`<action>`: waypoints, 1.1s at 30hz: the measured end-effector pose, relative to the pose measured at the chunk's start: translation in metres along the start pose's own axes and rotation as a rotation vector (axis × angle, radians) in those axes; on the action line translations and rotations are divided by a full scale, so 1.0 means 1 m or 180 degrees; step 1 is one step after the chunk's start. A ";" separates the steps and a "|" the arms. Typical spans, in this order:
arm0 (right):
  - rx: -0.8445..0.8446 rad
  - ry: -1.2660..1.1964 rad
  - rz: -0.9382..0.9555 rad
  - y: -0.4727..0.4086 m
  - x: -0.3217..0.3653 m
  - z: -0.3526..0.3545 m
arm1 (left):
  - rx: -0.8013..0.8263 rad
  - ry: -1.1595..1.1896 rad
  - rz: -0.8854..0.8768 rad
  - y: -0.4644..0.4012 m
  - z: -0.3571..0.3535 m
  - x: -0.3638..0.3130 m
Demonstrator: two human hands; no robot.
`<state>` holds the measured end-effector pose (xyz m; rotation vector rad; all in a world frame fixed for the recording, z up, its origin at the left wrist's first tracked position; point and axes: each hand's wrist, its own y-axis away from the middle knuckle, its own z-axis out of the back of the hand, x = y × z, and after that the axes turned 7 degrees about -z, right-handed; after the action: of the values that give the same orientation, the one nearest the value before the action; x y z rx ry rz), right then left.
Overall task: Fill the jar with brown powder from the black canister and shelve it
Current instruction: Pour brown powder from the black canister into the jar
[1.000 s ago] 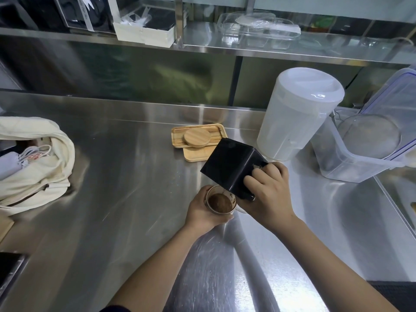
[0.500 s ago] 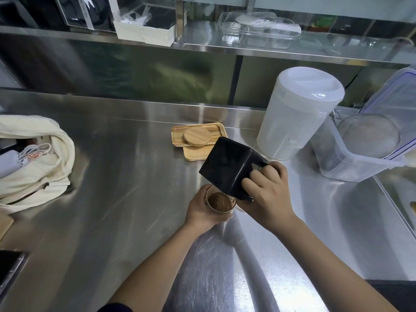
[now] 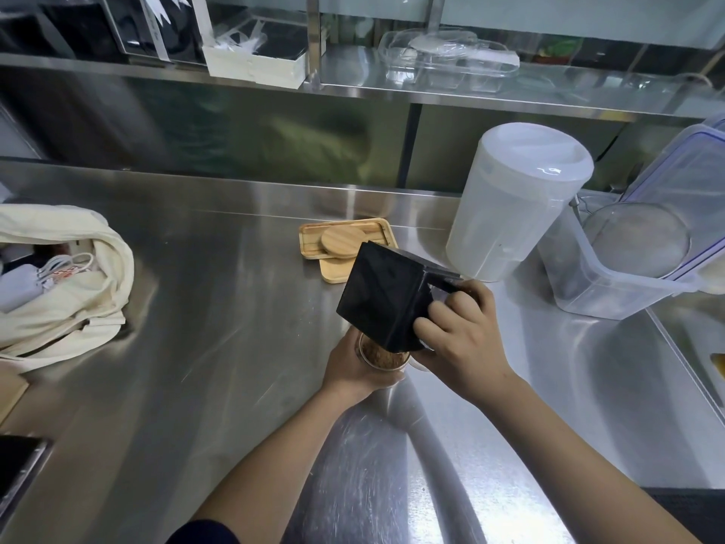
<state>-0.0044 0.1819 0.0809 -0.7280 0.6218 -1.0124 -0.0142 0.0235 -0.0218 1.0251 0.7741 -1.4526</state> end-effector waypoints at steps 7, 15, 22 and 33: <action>-0.0113 0.0159 0.0100 0.001 -0.004 0.003 | -0.0016 0.0029 -0.0063 -0.002 -0.001 0.007; -0.0117 0.0100 0.0152 0.007 -0.005 0.001 | -0.0048 0.0092 -0.0129 -0.005 -0.003 0.016; 0.0002 0.0043 0.0213 0.011 -0.004 -0.003 | -0.0081 0.0147 -0.0105 -0.008 -0.007 0.024; 0.0241 -0.0200 -0.0221 0.010 -0.004 -0.008 | -0.0183 0.0239 -0.0140 -0.008 -0.010 0.031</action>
<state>-0.0067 0.1867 0.0691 -0.7160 0.5041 -1.0672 -0.0202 0.0205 -0.0551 1.0291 0.8925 -1.4276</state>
